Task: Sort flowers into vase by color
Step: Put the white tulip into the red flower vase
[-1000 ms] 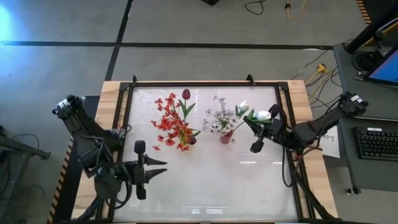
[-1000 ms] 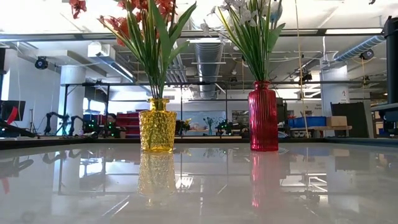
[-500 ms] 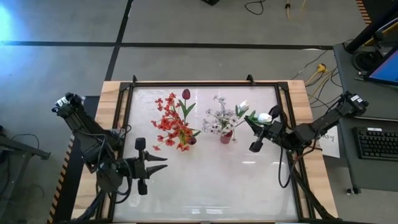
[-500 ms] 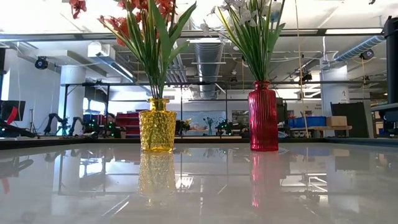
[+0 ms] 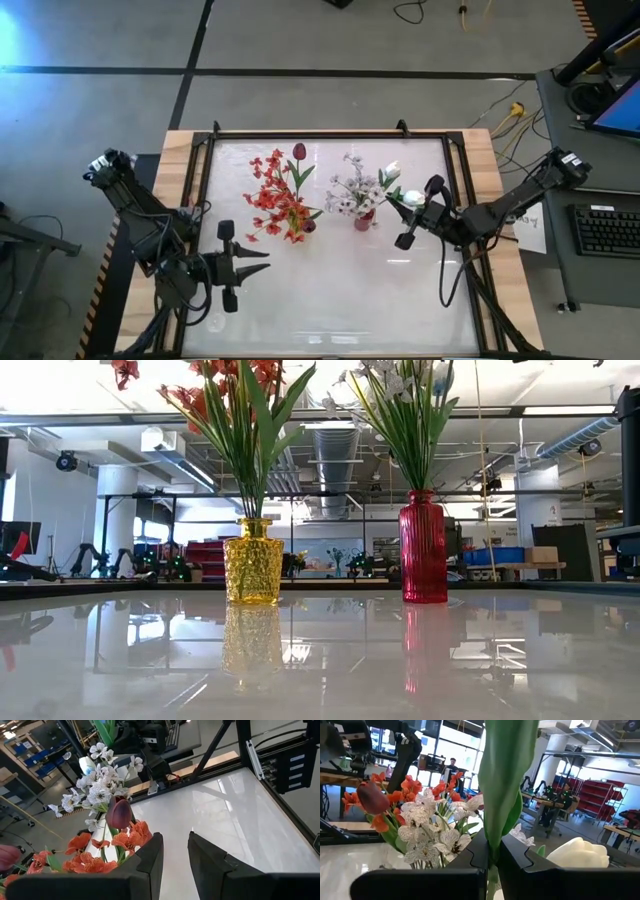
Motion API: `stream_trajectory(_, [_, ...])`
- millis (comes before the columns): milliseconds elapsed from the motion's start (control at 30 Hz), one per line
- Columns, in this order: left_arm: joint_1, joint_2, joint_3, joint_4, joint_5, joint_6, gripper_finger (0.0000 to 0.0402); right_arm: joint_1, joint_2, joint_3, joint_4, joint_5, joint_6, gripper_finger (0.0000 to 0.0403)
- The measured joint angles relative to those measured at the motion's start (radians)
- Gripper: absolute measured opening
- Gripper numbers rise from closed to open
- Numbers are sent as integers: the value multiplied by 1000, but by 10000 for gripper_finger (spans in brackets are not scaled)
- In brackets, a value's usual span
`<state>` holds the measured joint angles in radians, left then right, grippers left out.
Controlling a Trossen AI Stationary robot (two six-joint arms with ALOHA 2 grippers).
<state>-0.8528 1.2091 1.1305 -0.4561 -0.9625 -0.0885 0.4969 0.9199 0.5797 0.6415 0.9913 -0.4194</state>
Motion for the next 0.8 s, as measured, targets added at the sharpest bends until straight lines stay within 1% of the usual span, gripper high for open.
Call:
stream_trajectory(67, [0,0,0,1,0,-5,76,0,0,0,0,-6,4,18])
stream_trajectory(167, [3,3,0,16,-5,-22,76,0,0,0,-3,-46,25,18])
stream_trajectory(300, [6,21,0,72,-60,-34,81,0,4,0,-5,-50,30,18])
stream_trajectory(367, [6,33,0,101,-72,-40,93,0,5,0,-9,-50,29,18])
stream_trajectory(433, [6,41,0,115,-75,-54,115,0,6,0,-8,-48,29,18])
stream_trajectory(567, [6,68,0,127,-80,-101,176,0,6,0,-8,-49,32,18])
stream_trajectory(700, [5,141,0,201,-183,-112,236,0,5,0,-8,-48,35,18])
stream_trajectory(800, [-3,212,0,290,-237,-113,266,0,5,0,-8,-48,42,18])
